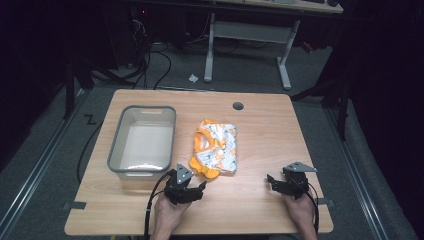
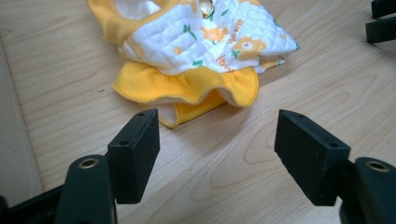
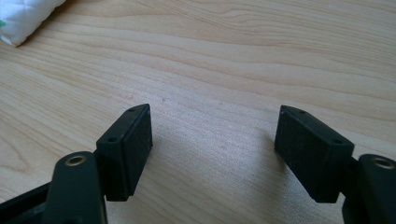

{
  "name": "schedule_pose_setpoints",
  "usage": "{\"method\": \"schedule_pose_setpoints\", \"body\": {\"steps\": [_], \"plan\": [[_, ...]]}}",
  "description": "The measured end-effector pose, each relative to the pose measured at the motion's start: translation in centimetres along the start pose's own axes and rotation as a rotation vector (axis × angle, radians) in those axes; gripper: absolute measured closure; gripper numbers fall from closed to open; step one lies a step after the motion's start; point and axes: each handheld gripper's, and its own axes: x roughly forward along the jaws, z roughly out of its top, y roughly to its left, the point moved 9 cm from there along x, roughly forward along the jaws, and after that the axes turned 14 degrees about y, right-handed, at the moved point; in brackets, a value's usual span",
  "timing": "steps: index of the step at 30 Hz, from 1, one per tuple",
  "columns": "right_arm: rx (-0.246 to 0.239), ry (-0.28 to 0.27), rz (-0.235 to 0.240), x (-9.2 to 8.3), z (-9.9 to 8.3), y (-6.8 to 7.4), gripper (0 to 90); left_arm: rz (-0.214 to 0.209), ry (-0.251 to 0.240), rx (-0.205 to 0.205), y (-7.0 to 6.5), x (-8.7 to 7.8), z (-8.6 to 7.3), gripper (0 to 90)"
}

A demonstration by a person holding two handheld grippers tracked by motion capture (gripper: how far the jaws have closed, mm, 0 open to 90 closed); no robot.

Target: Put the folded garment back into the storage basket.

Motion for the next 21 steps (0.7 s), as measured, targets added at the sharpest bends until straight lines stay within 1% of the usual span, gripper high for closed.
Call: {"method": "schedule_pose_setpoints", "body": {"steps": [1, 2, 5, 7, 10, 14, 18, 20, 21], "plan": [[0.0, 0.0, 0.0, 0.0, 0.0, 0.0, 27.9, -0.001, 0.0, 0.003, 0.0, 0.0, 0.1, 31.4], [0.0, 0.0, 0.0, 0.0, 0.0, 0.0, 27.8, 0.007, -0.002, 0.011, 0.0, -0.1, 0.3, 31.2], [-0.001, 0.0, 0.0, 0.0, 0.0, 0.0, 27.8, 0.016, 0.004, 0.015, 0.0, -0.1, 0.6, 30.0], [-0.001, 0.0, 0.0, 0.0, 0.0, 0.0, 27.9, 0.005, 0.003, 0.007, -0.1, -0.2, 0.9, 29.3], [-0.001, 0.0, -0.001, 0.0, 0.0, 0.0, 27.8, -0.014, 0.028, -0.002, -0.2, -0.4, 1.4, 29.5], [-0.002, 0.0, -0.001, 0.0, 0.0, 0.0, 27.9, -0.03, 0.039, 0.002, -0.2, -0.4, 2.0, 29.6], [-0.001, 0.0, 0.0, 0.0, 0.0, 0.0, 28.0, -0.028, 0.051, 0.009, -0.4, -0.3, 2.5, 29.7], [0.0, 0.001, 0.0, 0.0, 0.0, 0.0, 28.0, -0.025, 0.045, 0.016, -0.5, -0.4, 2.9, 29.5], [0.0, 0.001, 0.0, 0.0, 0.0, 0.0, 28.1, -0.018, 0.035, 0.021, -0.4, -0.4, 3.4, 28.9]]}}
